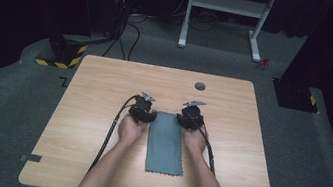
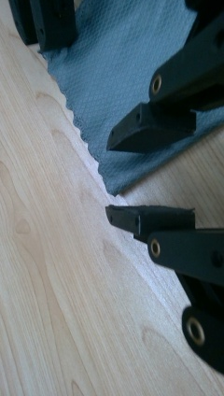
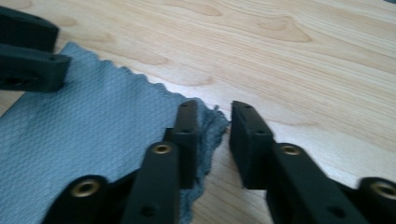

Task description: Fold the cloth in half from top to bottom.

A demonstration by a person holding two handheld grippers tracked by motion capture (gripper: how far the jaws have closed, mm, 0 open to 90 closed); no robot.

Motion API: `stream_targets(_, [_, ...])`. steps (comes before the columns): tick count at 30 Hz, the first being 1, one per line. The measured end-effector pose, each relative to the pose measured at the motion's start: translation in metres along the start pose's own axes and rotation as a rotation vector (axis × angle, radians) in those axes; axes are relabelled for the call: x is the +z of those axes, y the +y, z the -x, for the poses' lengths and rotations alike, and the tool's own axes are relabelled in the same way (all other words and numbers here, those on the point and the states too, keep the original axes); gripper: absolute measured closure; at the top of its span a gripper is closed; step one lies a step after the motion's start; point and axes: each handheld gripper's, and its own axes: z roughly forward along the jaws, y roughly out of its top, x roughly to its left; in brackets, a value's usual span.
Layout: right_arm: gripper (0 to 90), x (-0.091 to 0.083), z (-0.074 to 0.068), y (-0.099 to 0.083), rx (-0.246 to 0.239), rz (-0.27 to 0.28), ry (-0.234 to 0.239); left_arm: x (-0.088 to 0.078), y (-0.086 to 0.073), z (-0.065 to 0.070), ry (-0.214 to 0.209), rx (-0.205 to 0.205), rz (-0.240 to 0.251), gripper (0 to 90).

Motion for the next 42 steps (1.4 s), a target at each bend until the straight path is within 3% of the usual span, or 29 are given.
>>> stream_targets(4, [87.7, 0.001, 0.001, -0.001, -0.004, 0.008, 0.045, 0.002, 0.001, 0.0, -0.009, 0.001, 0.012, 73.0])
stream_targets(8, [88.8, 0.001, 0.002, 0.001, -0.025, 0.0, 0.051, 0.003, 0.002, -0.001, -0.061, -0.017, 0.003, 84.0])
stream_targets(10, [89.5, 0.001, 0.0, 0.001, -0.035, 0.002, 0.04, 0.004, 0.008, -0.003, -0.078, -0.012, -0.028, 88.3])
stream_targets(12, [89.7, 0.0, -0.003, 0.002, -0.057, 0.0, 0.005, 0.006, 0.012, -0.006, -0.091, -0.005, -0.046, 89.1])
stream_targets(14, [89.7, -0.004, -0.001, 0.004, -0.056, 0.015, 0.005, 0.007, 0.015, -0.007, -0.102, -0.001, -0.044, 89.3])
stream_targets(22, [89.9, -0.013, 0.007, 0.008, -0.026, 0.038, 0.019, -0.001, 0.025, -0.012, -0.132, -0.019, 0.037, 89.5])
stream_targets(24, [89.9, -0.016, 0.005, 0.02, -0.037, 0.033, 0.002, -0.002, 0.036, -0.015, -0.105, 0.02, 0.021, 89.5])
stream_targets(28, [90.0, -0.021, -0.001, 0.04, -0.086, 0.022, -0.021, -0.013, 0.046, -0.021, -0.1, 0.009, 0.037, 89.5])
stream_targets(31, [90.0, -0.023, -0.001, 0.04, -0.064, 0.043, 0.005, -0.019, 0.045, -0.022, -0.107, 0.029, 0.049, 89.5])
stream_targets(42, [90.0, -0.028, 0.0, 0.022, -0.08, 0.049, 0.083, -0.021, 0.027, -0.014, -0.169, 0.044, 0.051, 89.4])
